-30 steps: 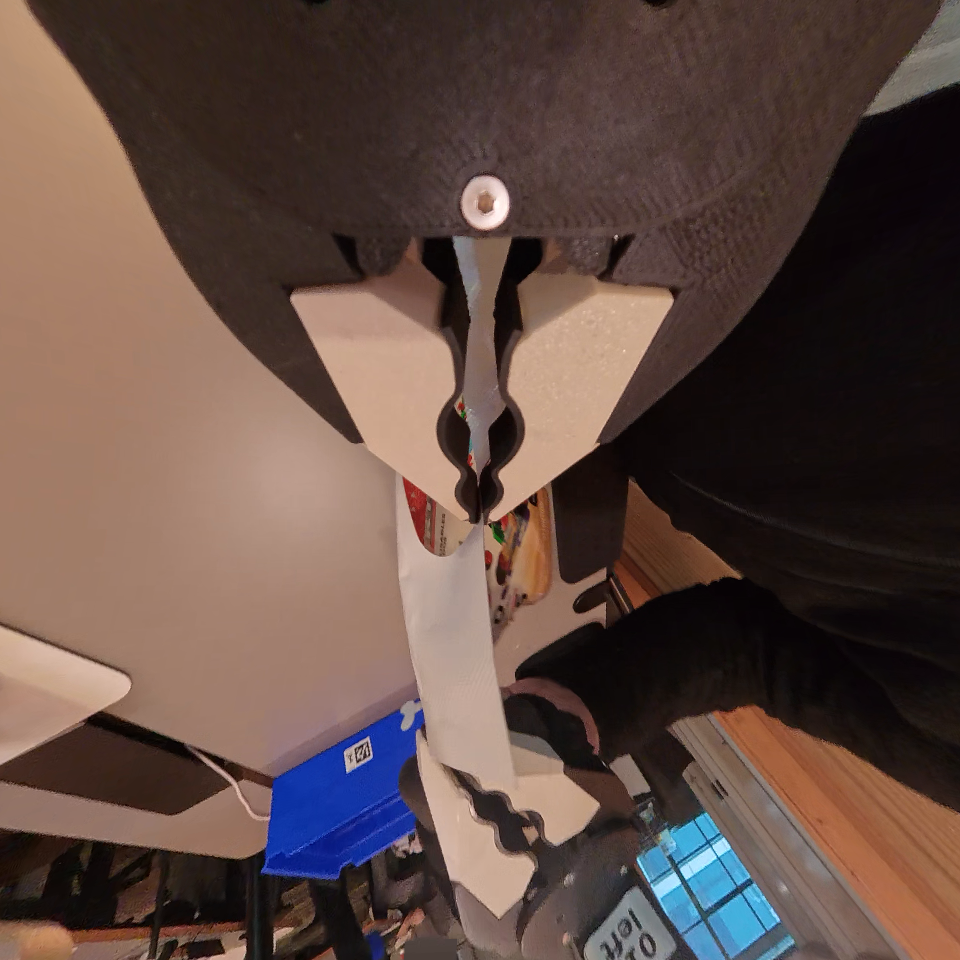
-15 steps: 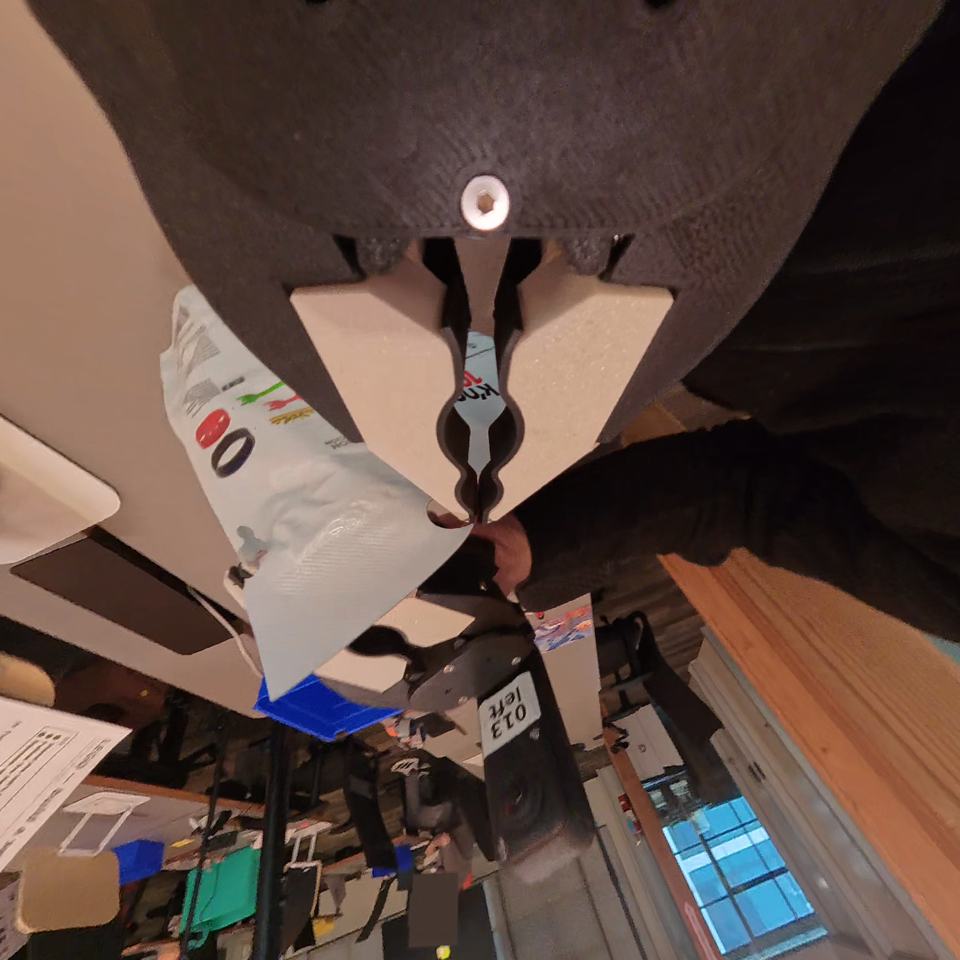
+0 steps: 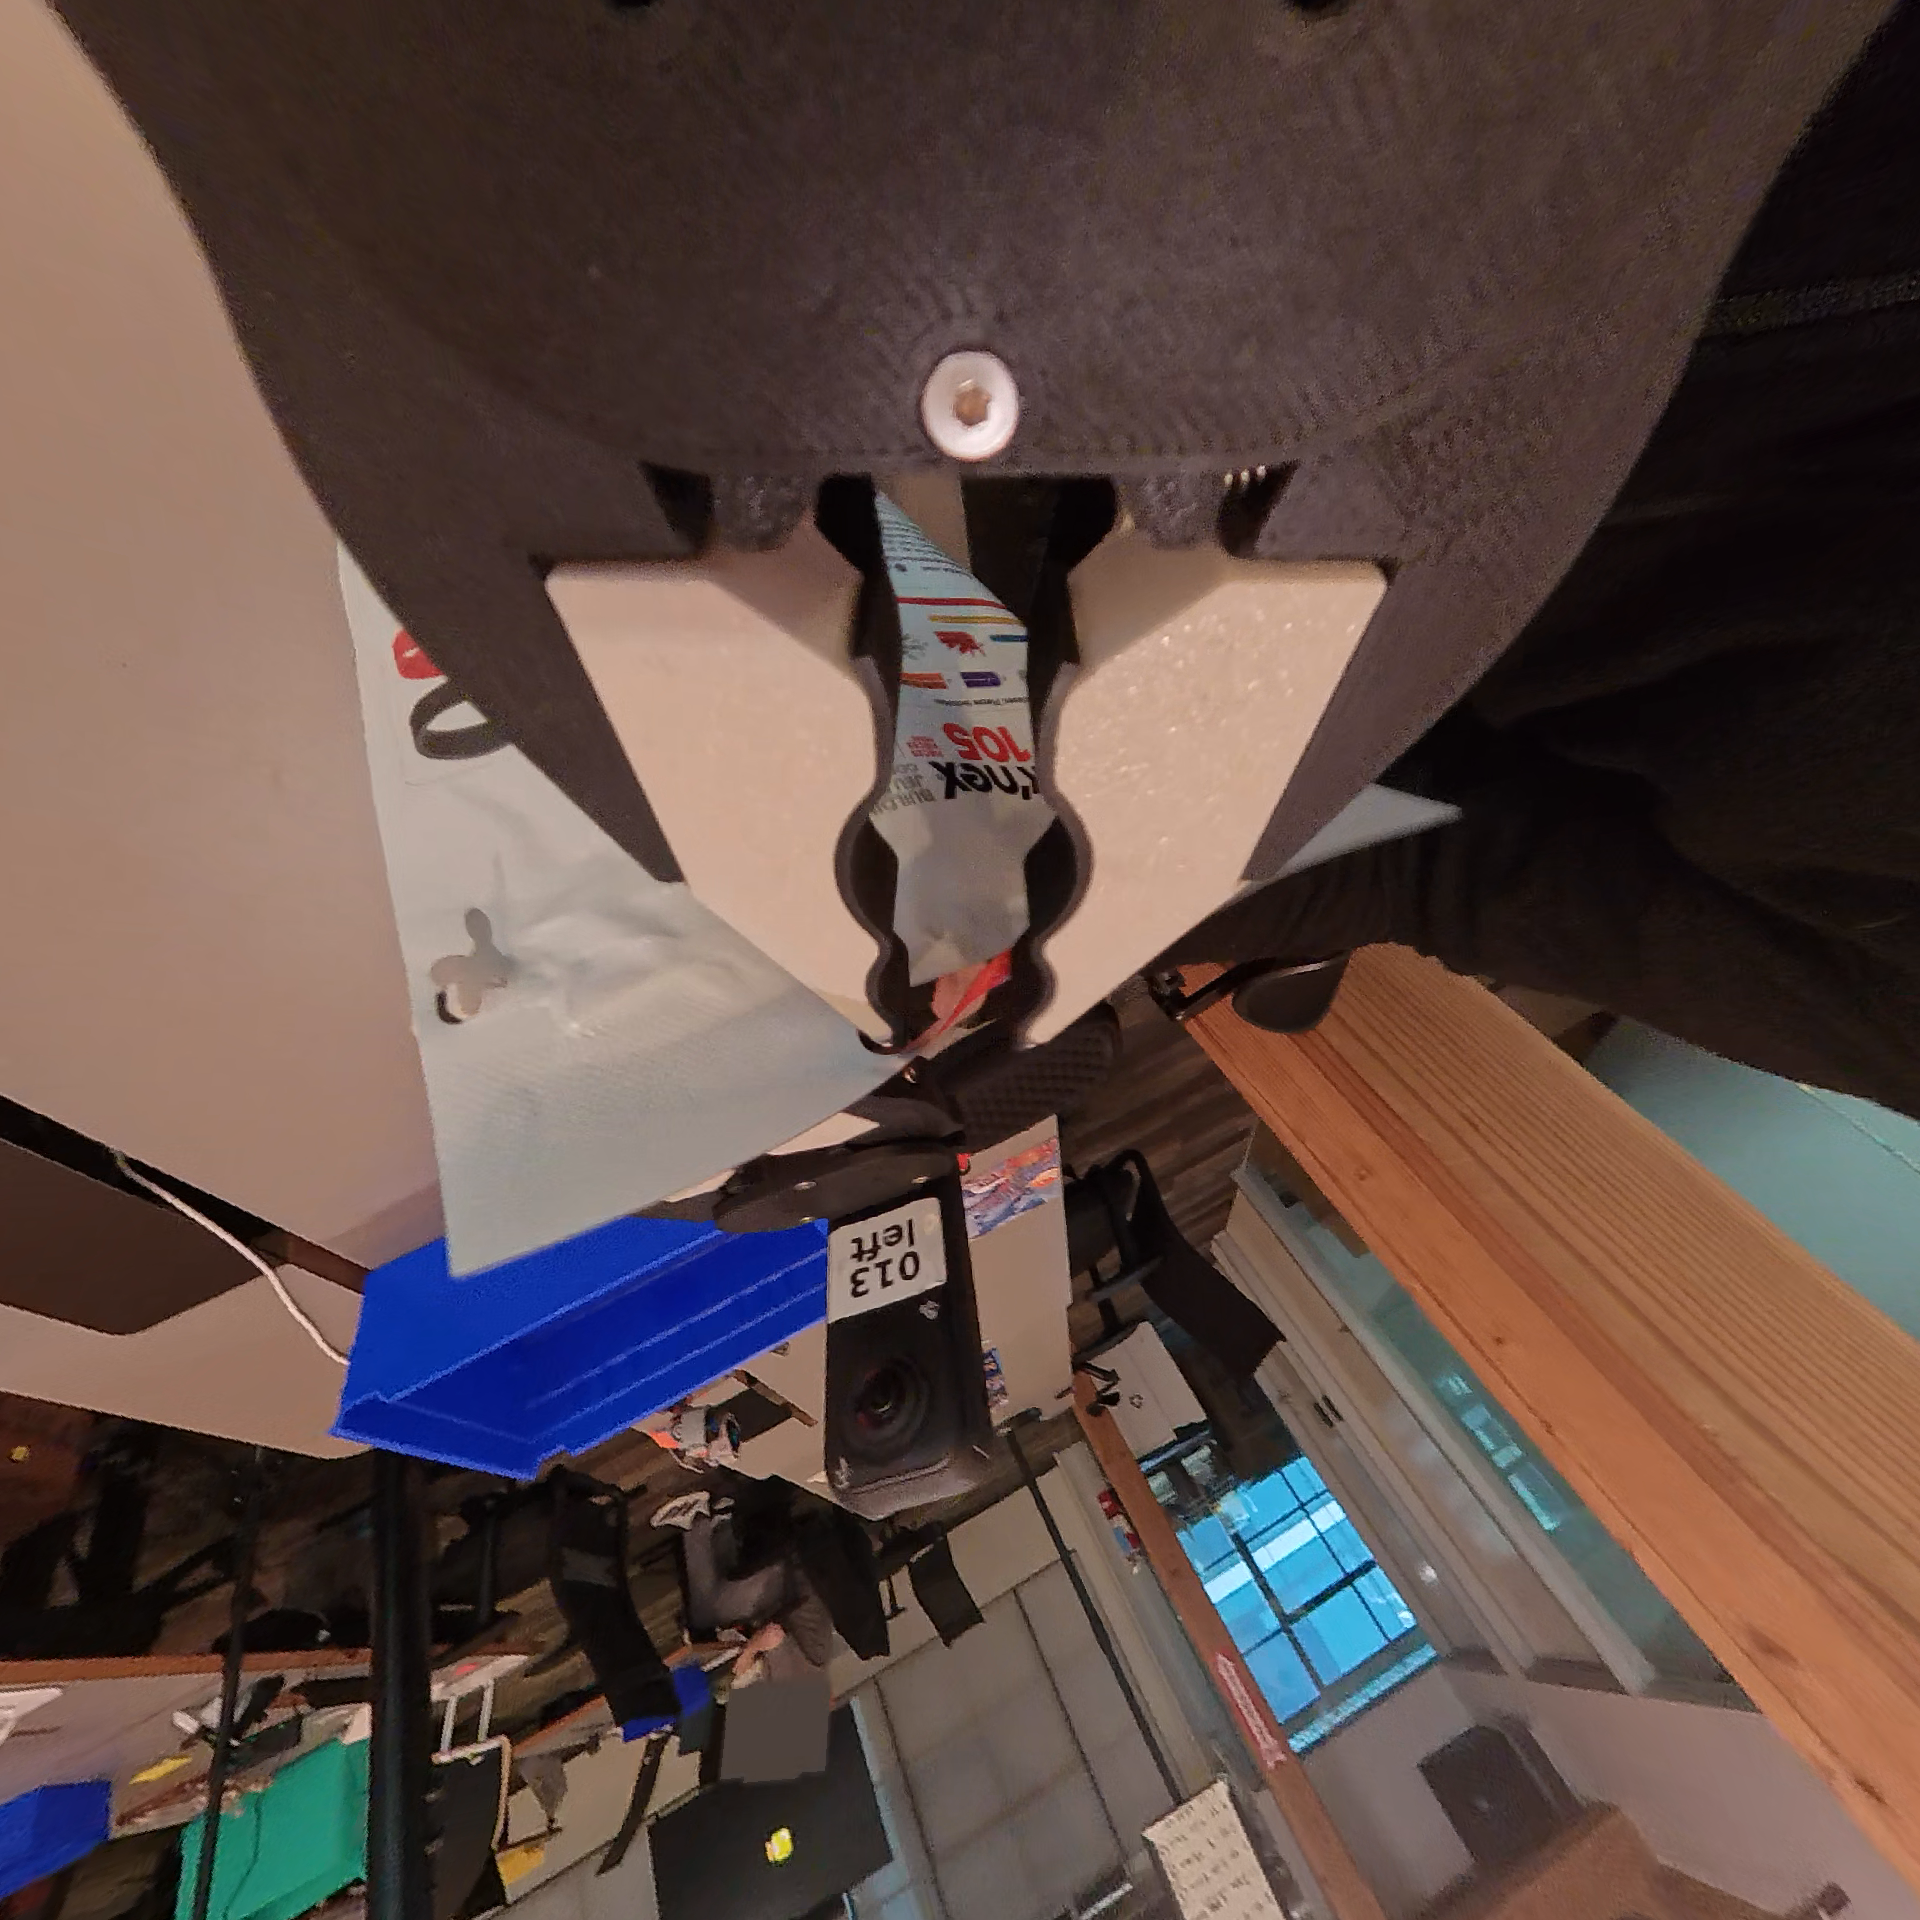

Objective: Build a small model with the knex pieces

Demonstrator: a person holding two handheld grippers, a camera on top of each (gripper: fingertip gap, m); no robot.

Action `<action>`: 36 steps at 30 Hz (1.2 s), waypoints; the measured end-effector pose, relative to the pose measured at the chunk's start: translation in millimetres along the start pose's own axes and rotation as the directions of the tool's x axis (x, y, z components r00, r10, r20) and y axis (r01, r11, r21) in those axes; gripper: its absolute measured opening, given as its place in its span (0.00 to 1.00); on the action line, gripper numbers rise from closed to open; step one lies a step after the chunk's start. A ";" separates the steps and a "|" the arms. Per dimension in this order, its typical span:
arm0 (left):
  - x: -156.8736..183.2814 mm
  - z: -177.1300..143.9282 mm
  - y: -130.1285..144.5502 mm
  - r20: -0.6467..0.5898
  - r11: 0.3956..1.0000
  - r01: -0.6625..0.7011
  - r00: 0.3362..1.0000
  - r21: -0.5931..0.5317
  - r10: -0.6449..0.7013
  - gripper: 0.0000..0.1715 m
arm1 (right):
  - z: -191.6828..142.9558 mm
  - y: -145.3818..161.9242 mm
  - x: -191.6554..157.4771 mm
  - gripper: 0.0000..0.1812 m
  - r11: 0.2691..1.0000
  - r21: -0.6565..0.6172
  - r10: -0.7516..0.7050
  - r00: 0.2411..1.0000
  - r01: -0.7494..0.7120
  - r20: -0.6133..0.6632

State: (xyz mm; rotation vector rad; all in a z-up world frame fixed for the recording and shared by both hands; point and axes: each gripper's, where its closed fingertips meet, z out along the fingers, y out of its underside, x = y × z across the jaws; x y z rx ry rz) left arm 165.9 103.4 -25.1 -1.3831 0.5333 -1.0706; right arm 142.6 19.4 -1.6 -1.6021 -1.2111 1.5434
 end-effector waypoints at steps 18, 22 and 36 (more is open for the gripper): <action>-17.8 -13.8 -0.4 -0.144 0.946 0.277 0.956 0.167 -0.254 0.00 | -44.5 7.7 83.2 0.13 0.983 0.141 -0.117 0.992 0.121 -0.037; -20.6 -13.2 -0.4 -0.164 0.944 0.288 0.951 0.160 -0.263 0.00 | -30.4 5.5 89.9 0.11 0.980 0.144 -0.137 0.990 0.135 0.008; -25.5 -7.5 4.9 -0.163 0.945 0.296 0.948 0.140 -0.273 0.00 | -12.7 2.0 87.0 0.00 0.960 0.169 -0.247 0.958 0.222 0.148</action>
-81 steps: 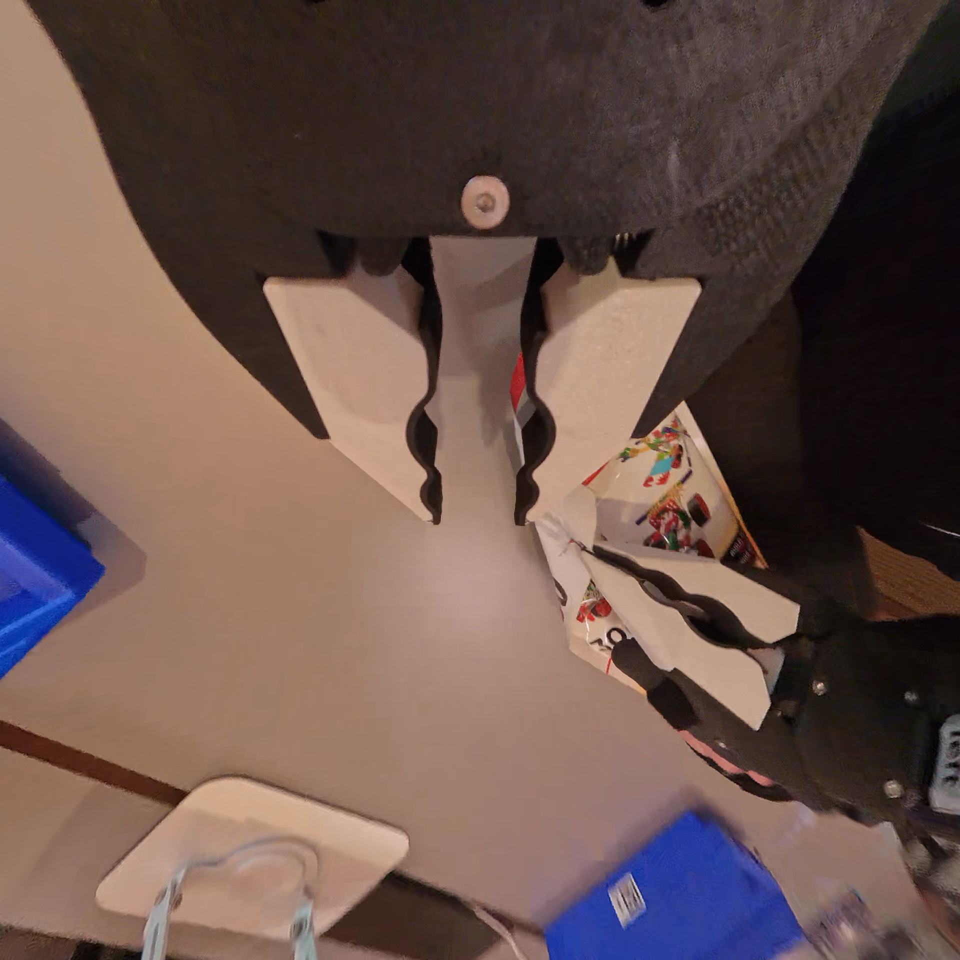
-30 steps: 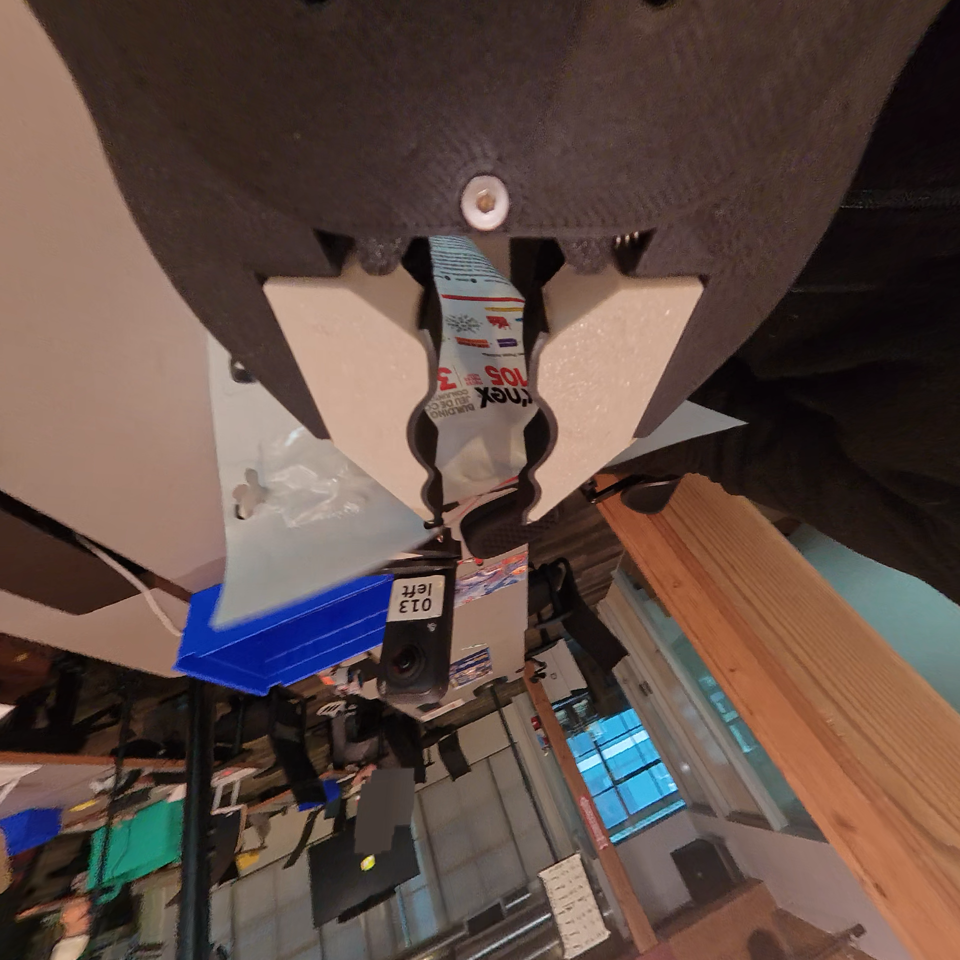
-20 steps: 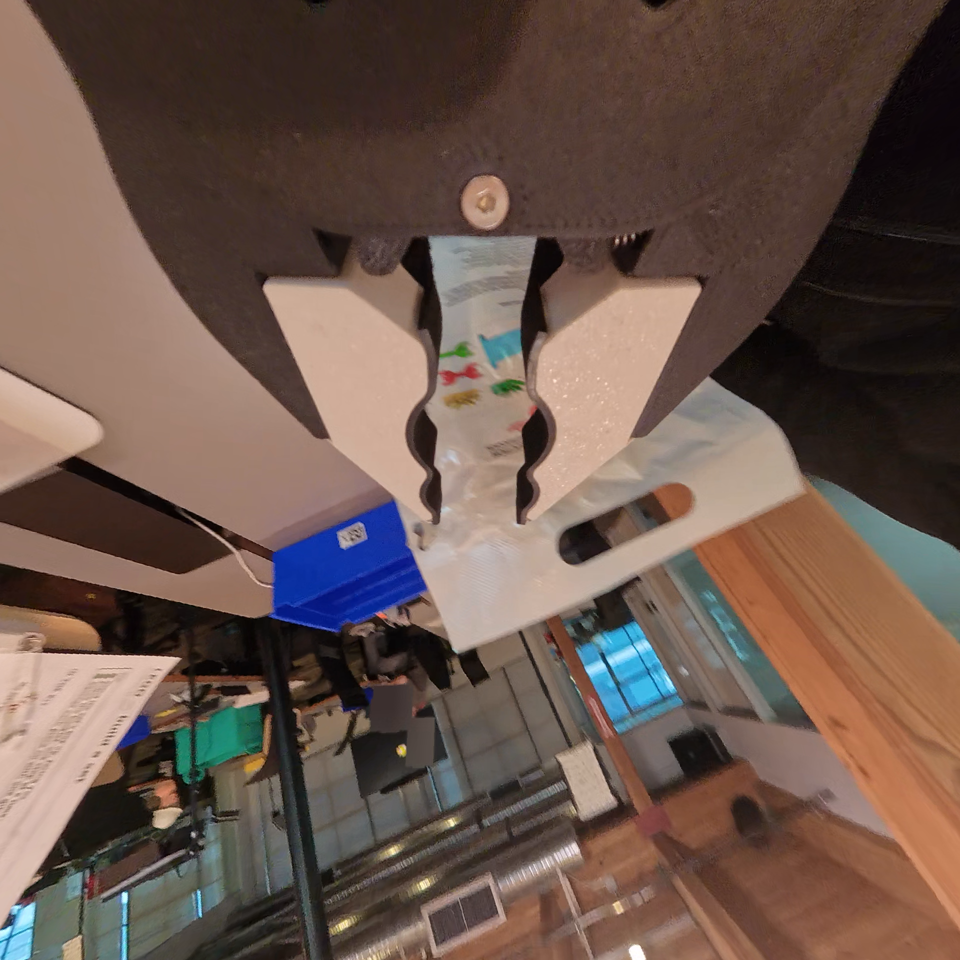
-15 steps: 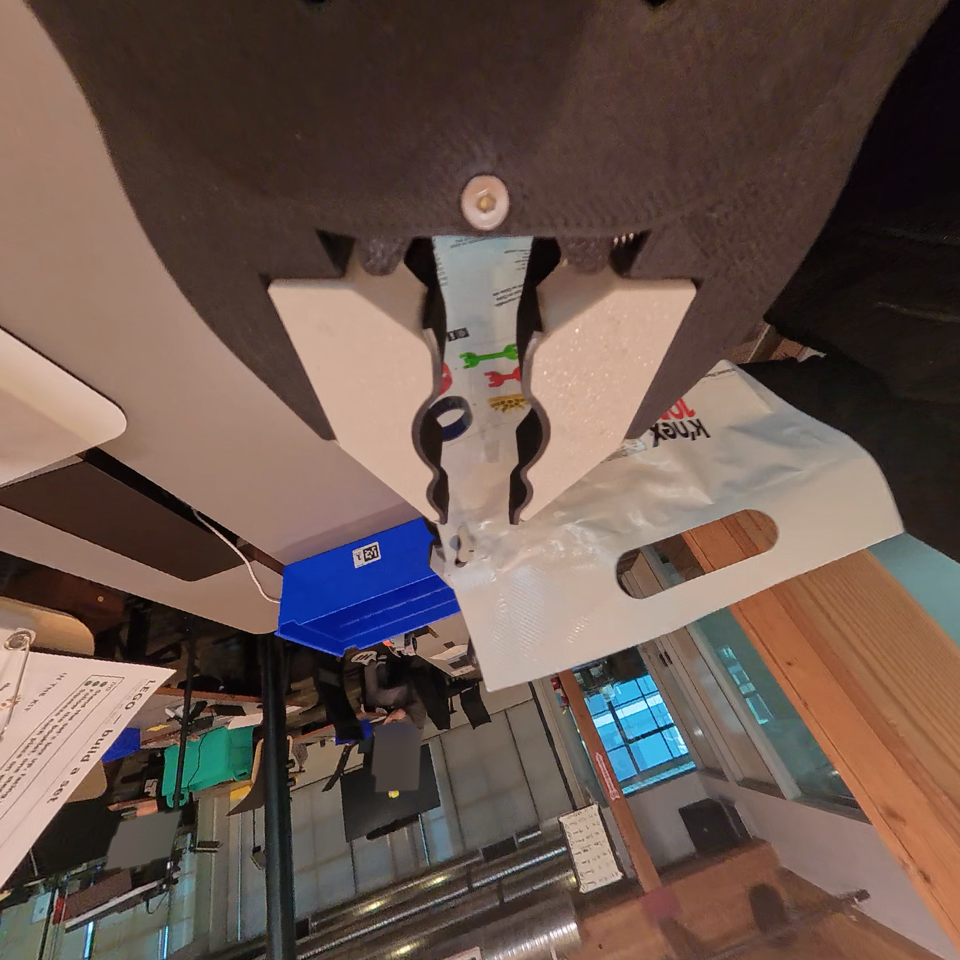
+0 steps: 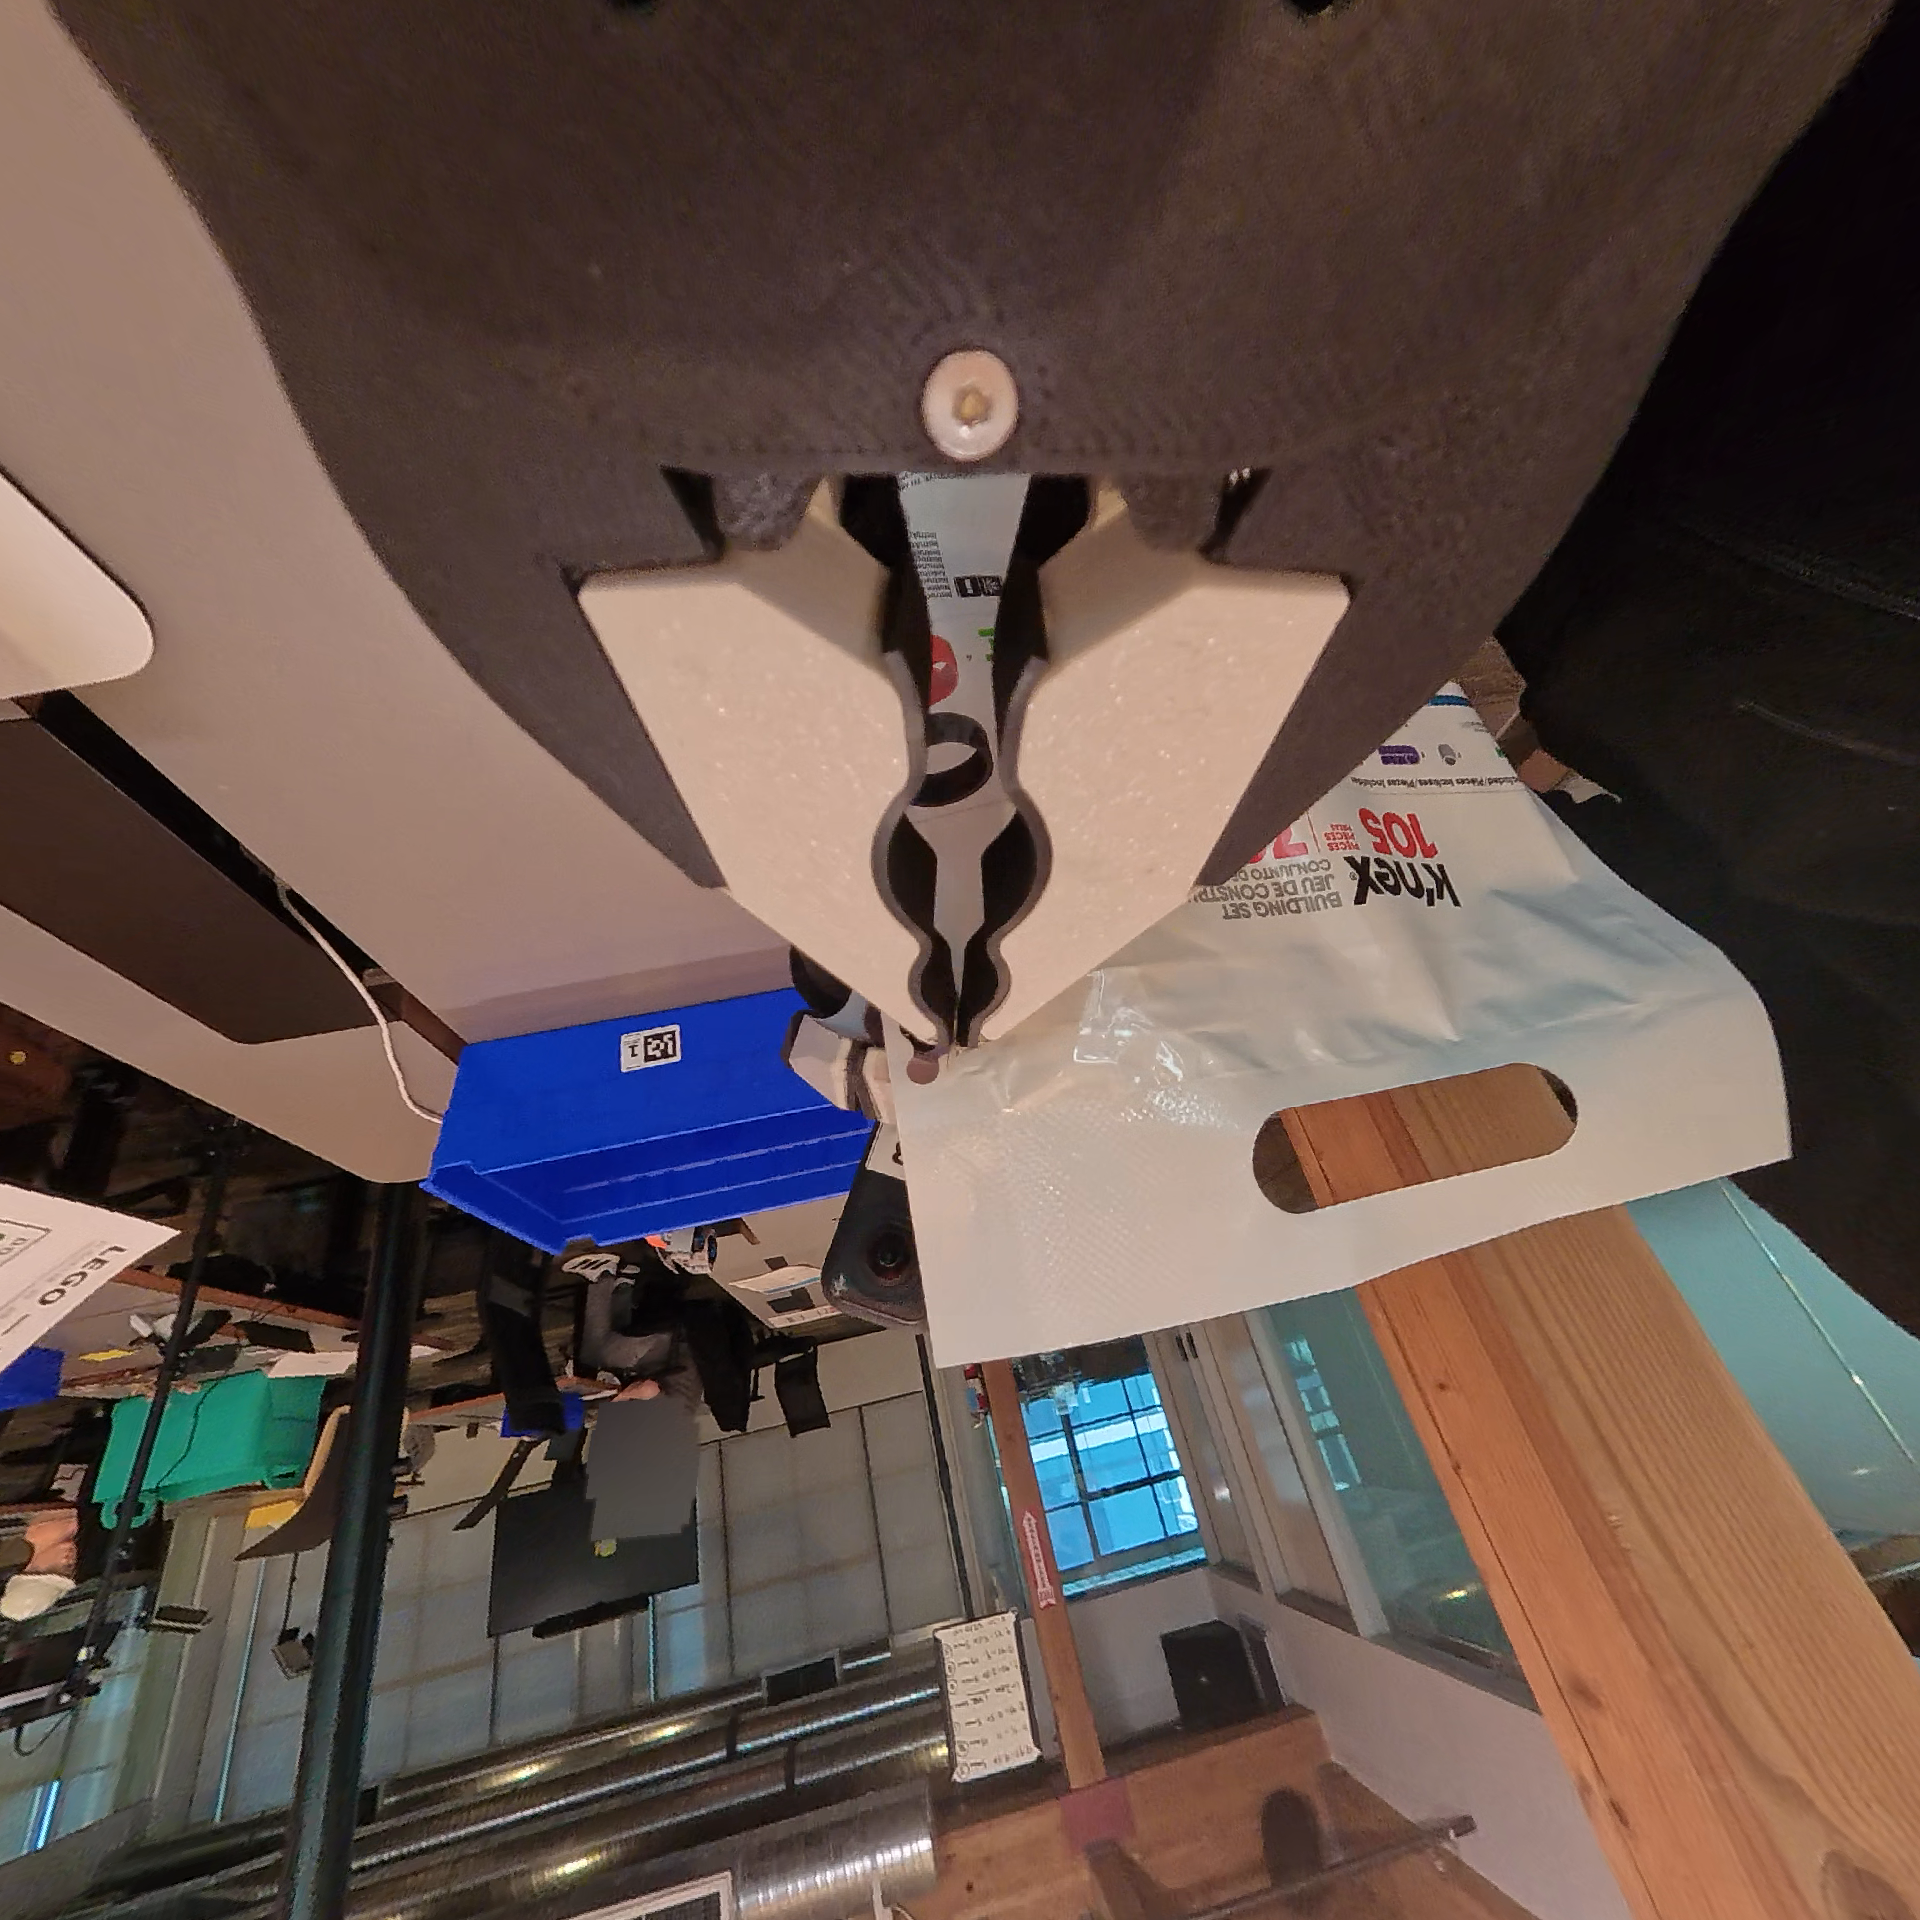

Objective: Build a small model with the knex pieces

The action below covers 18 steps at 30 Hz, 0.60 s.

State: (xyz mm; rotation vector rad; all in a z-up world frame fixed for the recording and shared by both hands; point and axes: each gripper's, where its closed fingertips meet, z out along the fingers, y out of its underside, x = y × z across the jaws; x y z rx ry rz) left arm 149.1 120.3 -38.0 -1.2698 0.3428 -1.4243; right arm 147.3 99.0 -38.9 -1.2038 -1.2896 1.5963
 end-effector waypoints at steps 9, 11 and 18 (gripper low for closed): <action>9.5 -10.9 -11.2 -0.053 1.000 -0.027 0.998 -0.014 0.026 0.02 | -2.4 0.7 -1.3 0.00 1.000 0.000 -0.002 1.000 0.002 0.010; 14.0 -11.8 -11.8 -0.069 0.996 -0.067 0.996 -0.062 0.063 0.06 | -4.4 0.7 -2.0 0.00 1.000 0.002 0.004 1.000 -0.004 0.020; 19.0 4.9 2.9 -0.186 0.956 -0.157 0.976 -0.248 0.112 0.12 | -6.9 1.2 -8.6 0.00 0.999 0.012 0.032 0.992 -0.033 0.119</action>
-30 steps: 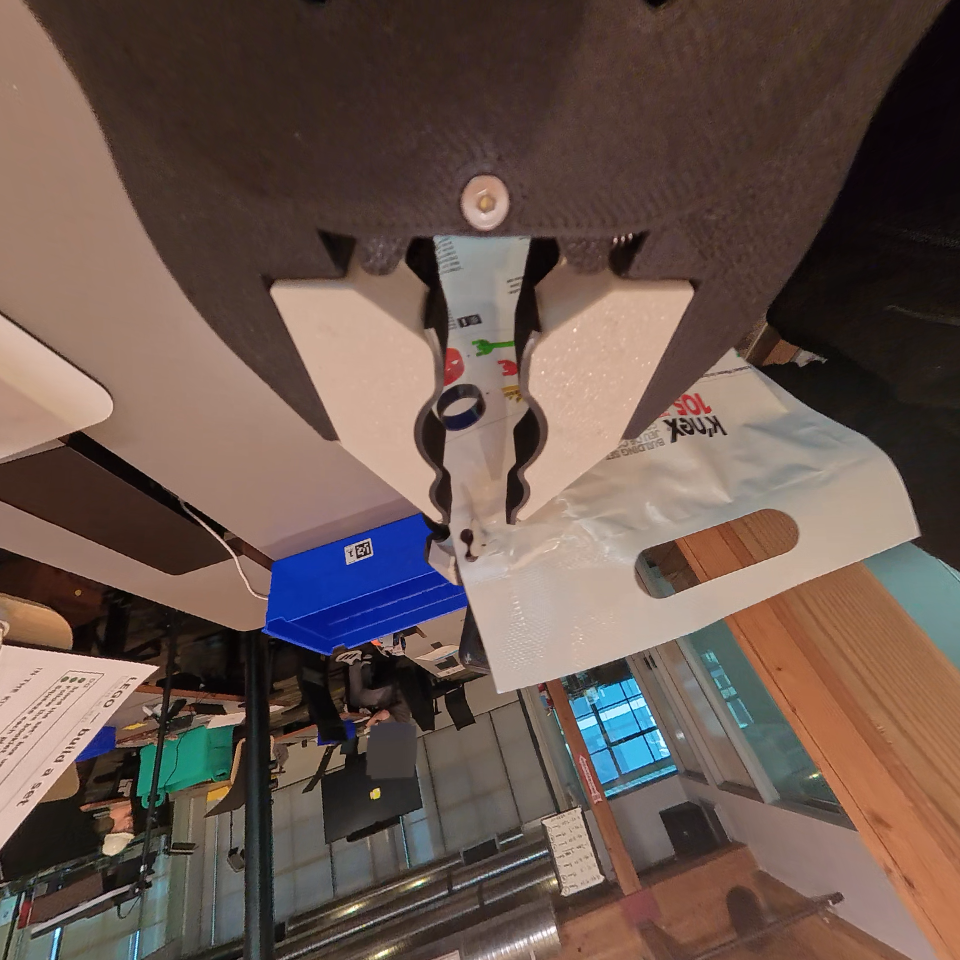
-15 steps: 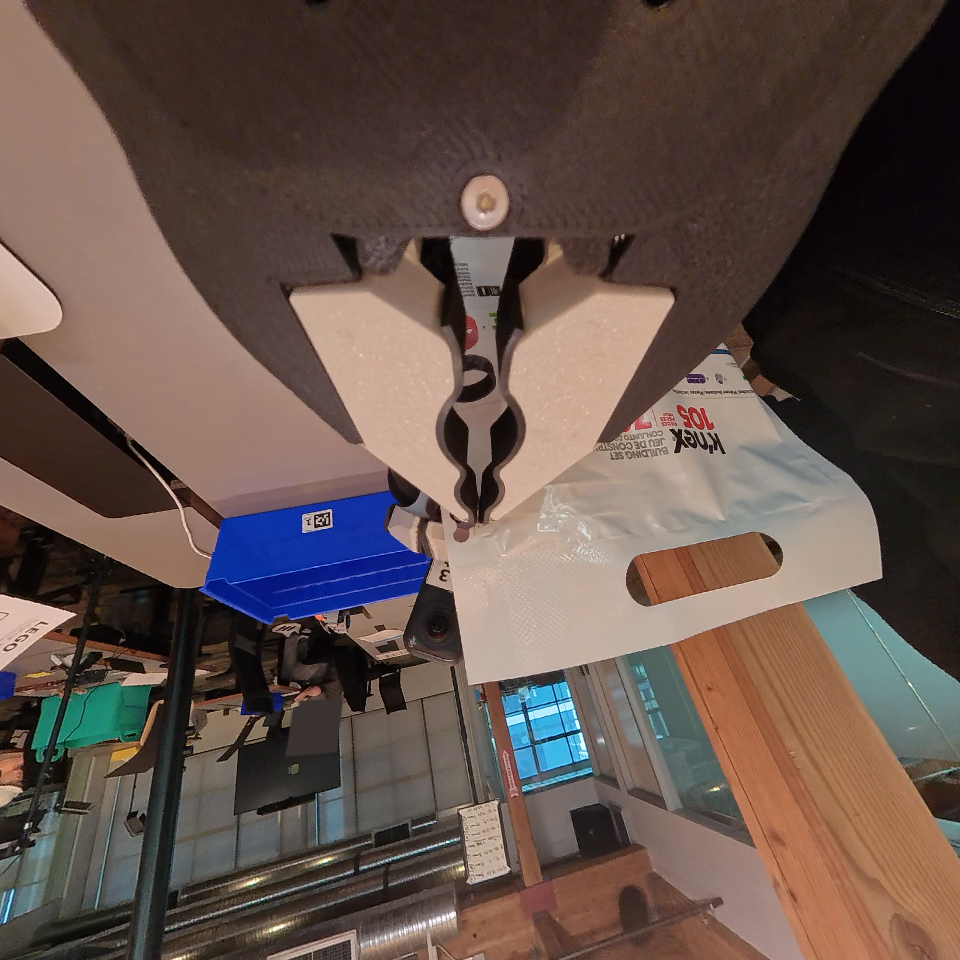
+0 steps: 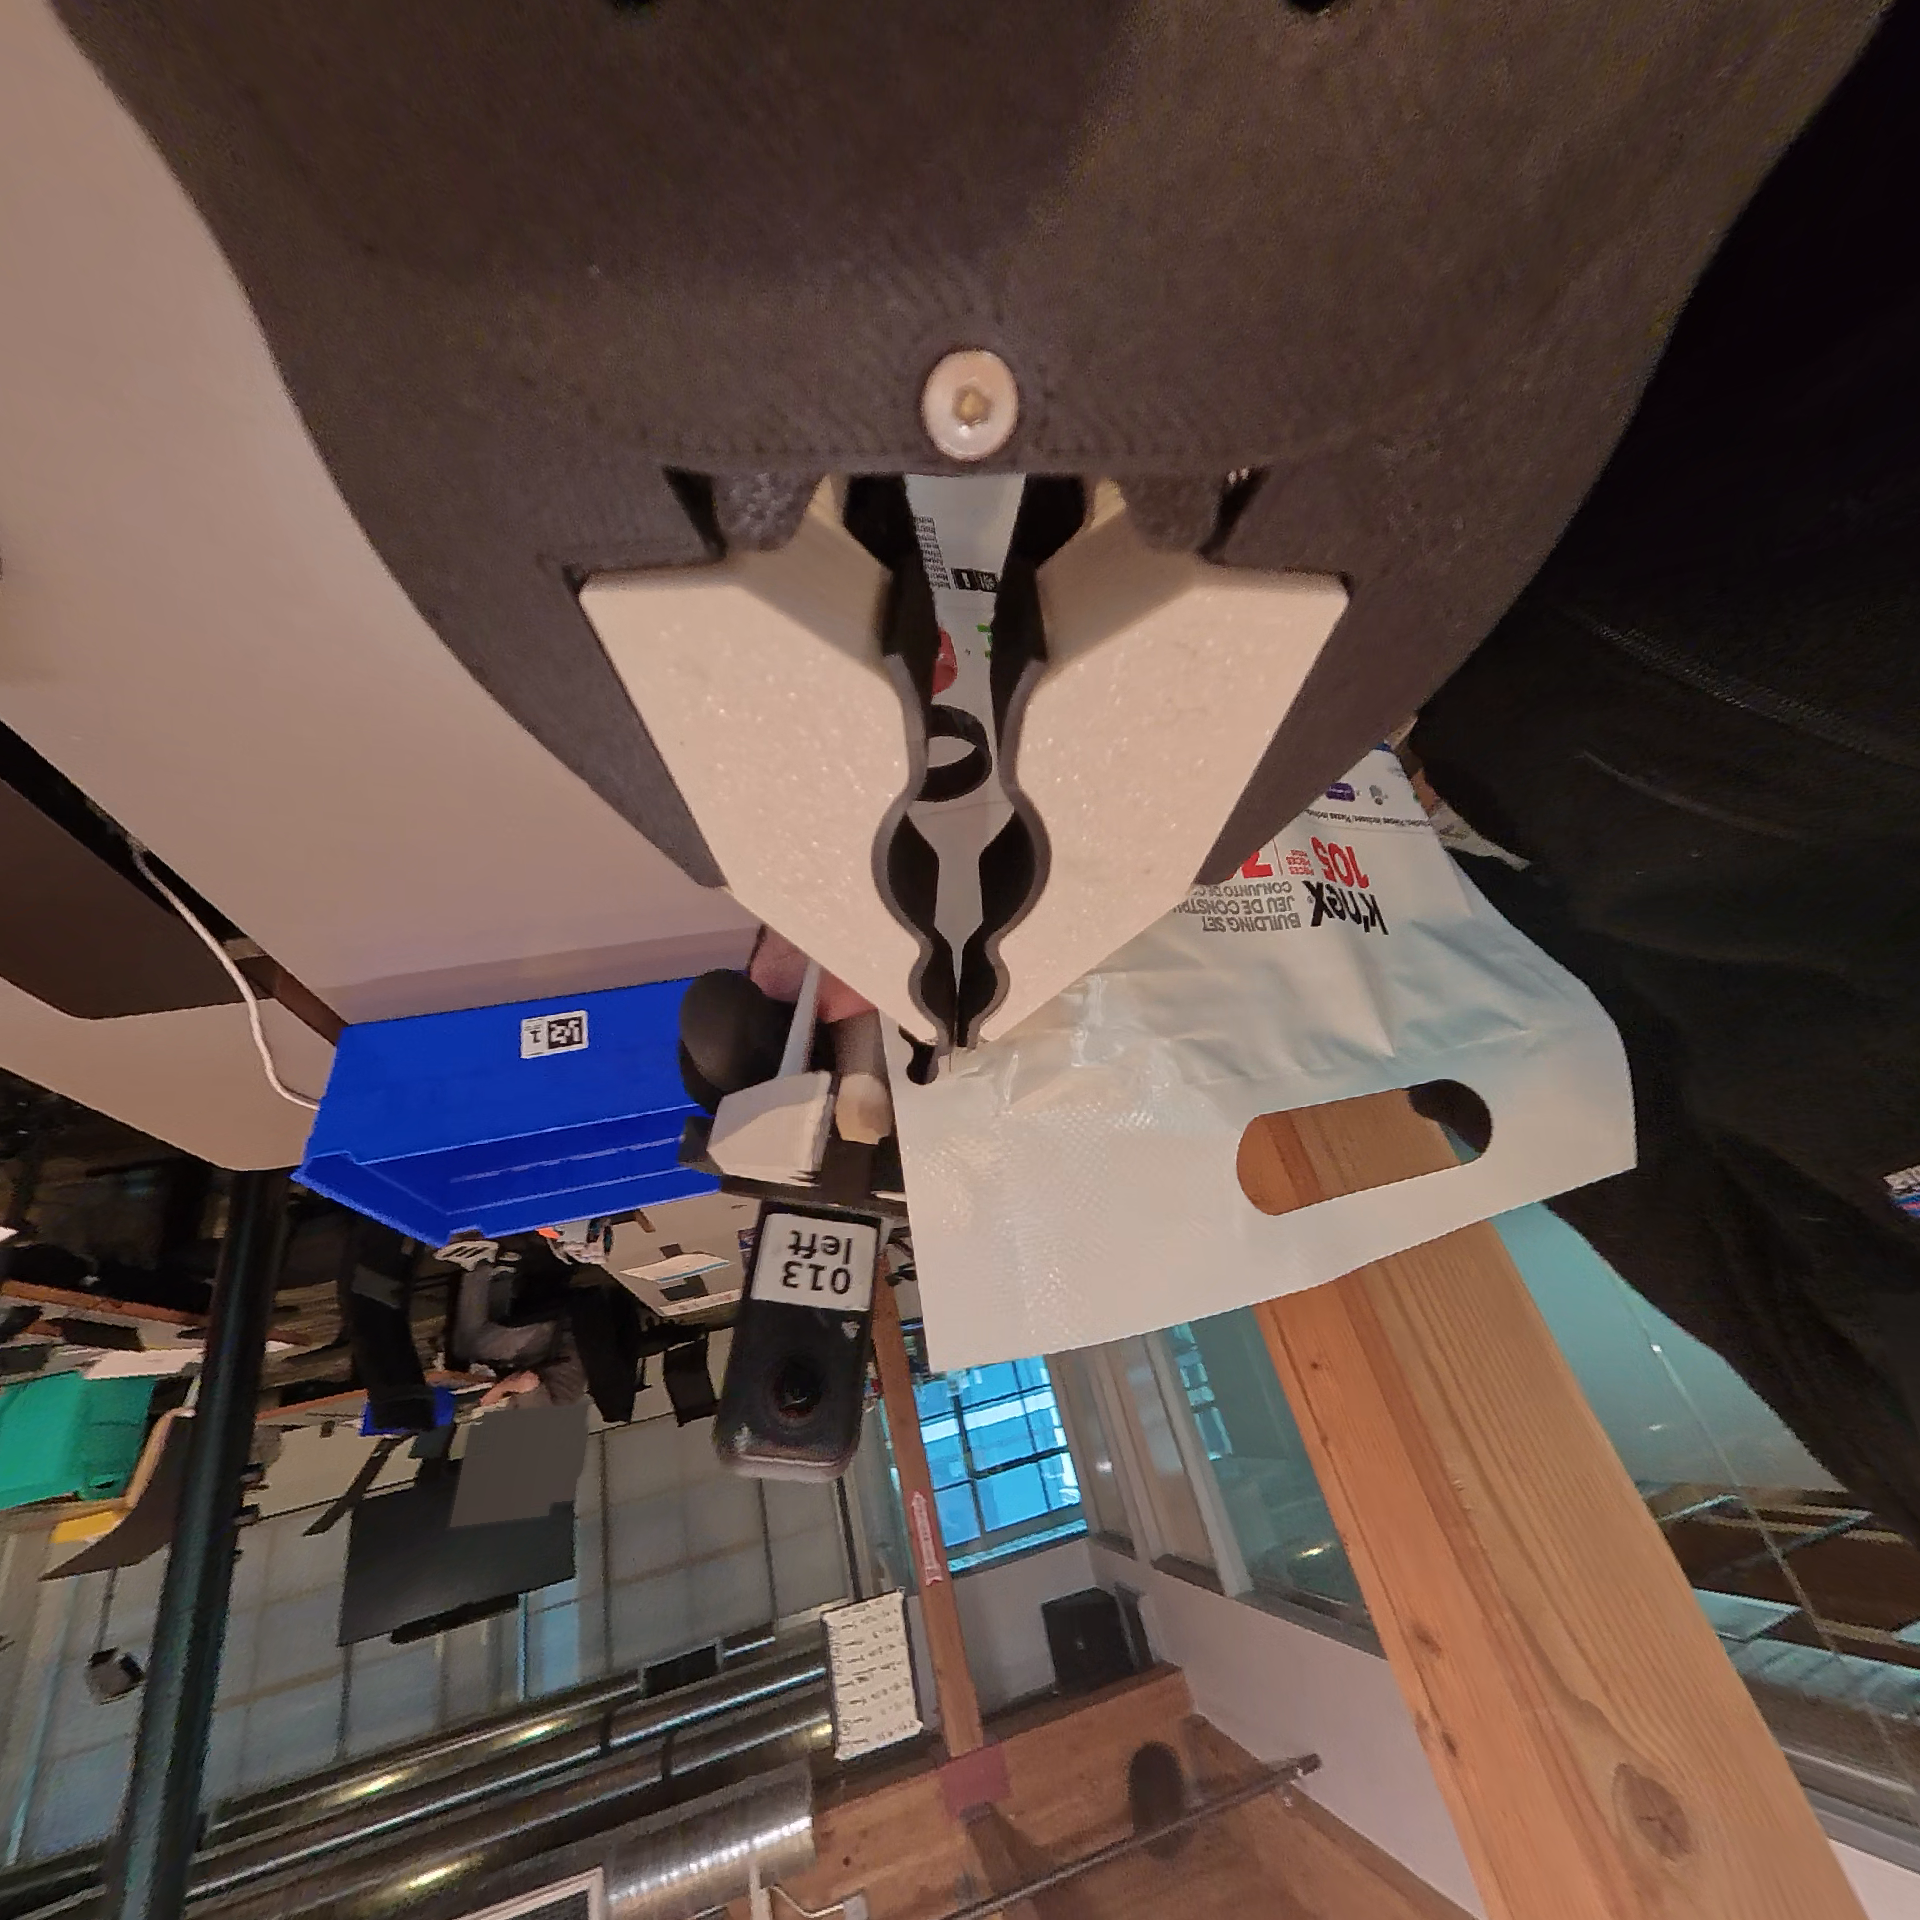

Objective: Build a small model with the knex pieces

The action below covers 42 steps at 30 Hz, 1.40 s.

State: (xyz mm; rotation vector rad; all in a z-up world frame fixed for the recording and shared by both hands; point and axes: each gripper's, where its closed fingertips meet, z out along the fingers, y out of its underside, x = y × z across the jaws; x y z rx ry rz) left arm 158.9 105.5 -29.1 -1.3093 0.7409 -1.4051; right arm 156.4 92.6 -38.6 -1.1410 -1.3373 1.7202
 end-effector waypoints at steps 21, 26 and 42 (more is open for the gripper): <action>3.0 18.2 11.7 -0.148 0.999 0.021 0.989 -0.031 -0.026 0.01 | -13.6 -0.5 -8.7 0.00 0.999 0.012 0.047 0.992 -0.049 0.114; -6.3 18.9 11.7 -0.031 0.999 -0.016 0.999 -0.028 0.015 0.01 | -16.2 -0.2 -1.2 0.00 1.000 0.017 0.020 0.999 -0.021 0.043; -26.0 22.1 3.5 0.294 0.993 -0.112 0.949 -0.027 0.115 0.01 | -18.7 -6.9 14.0 0.00 0.999 0.001 -0.033 0.988 0.033 -0.148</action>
